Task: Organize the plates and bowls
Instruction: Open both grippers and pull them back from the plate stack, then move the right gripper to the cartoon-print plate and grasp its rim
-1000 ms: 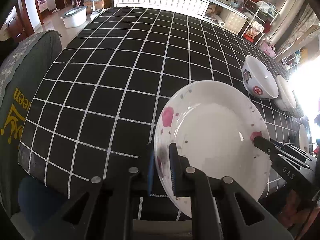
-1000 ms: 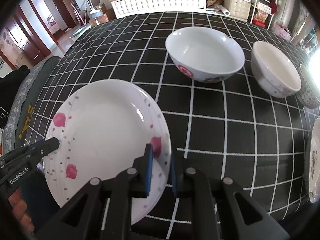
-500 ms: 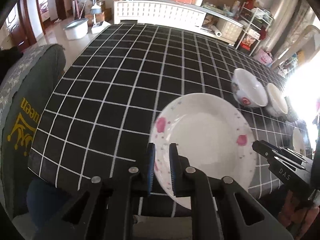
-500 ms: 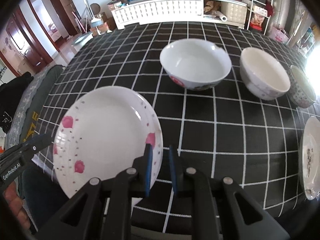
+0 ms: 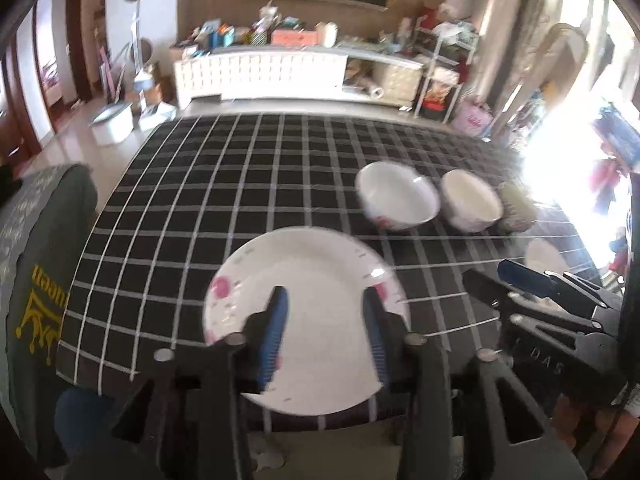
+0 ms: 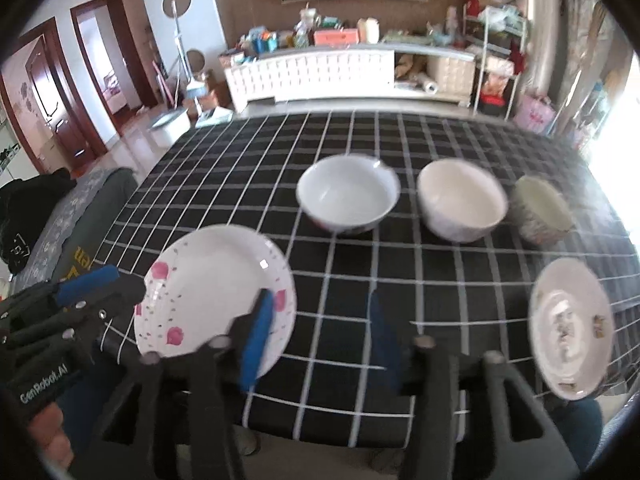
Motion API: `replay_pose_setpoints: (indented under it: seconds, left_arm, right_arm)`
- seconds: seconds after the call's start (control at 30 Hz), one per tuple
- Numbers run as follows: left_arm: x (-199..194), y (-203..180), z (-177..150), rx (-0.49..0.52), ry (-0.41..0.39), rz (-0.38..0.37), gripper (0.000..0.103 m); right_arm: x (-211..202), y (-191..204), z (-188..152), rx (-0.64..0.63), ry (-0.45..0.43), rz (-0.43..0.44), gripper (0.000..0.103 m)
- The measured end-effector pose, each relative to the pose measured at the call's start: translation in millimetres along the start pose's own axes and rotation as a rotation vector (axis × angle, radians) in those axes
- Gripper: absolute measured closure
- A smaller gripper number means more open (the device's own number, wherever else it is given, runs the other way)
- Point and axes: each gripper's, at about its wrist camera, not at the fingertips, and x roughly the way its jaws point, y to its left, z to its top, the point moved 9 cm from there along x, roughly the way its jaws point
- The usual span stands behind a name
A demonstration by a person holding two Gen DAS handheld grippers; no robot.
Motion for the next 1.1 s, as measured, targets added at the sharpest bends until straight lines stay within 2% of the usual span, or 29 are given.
replay_pose_setpoints:
  seconds: [0.07,0.17,0.3,0.43,0.47,0.5,0.57,0.73,1.1]
  left_arm:
    - [-6,-16,5,0.031,-0.049,-0.014,0.060]
    - [-8,-39,7,0.071,-0.069,-0.024,0.050]
    - [-5,-63,10,0.071,-0.059,-0.060,0.050]
    - [-6,-91,13,0.133,-0.081,-0.070,0.050]
    - [-6,-98,14,0.145,-0.086,-0.070,0.046]
    - [-5,-105,15,0.154,-0.089,-0.069,0.041]
    - [-2,-120,17,0.168,-0.092,-0.068,0.040]
    - [12,-158,20,0.202,-0.064,-0.092,0.040]
    - [44,-243,24,0.294,-0.019,-0.155,0.040]
  right_arm:
    - [-12,-9,3,-0.005,-0.038,-0.024,0.035]
    - [-27,-27,6,0.023,-0.089,-0.043,0.029]
    - [-43,-53,9,0.038,-0.144,-0.098,0.023]
    - [-48,-77,8,0.093,-0.135,-0.080,0.017]
    - [-49,-84,6,0.098,-0.134,-0.091,0.015]
    - [-50,-93,5,0.102,-0.130,-0.115,0.015]
    - [-51,-109,2,0.107,-0.122,-0.159,0.014]
    - [-59,-150,-4,0.168,-0.111,-0.152,0.014]
    - [-81,-234,-16,0.241,-0.100,-0.225,0.014]
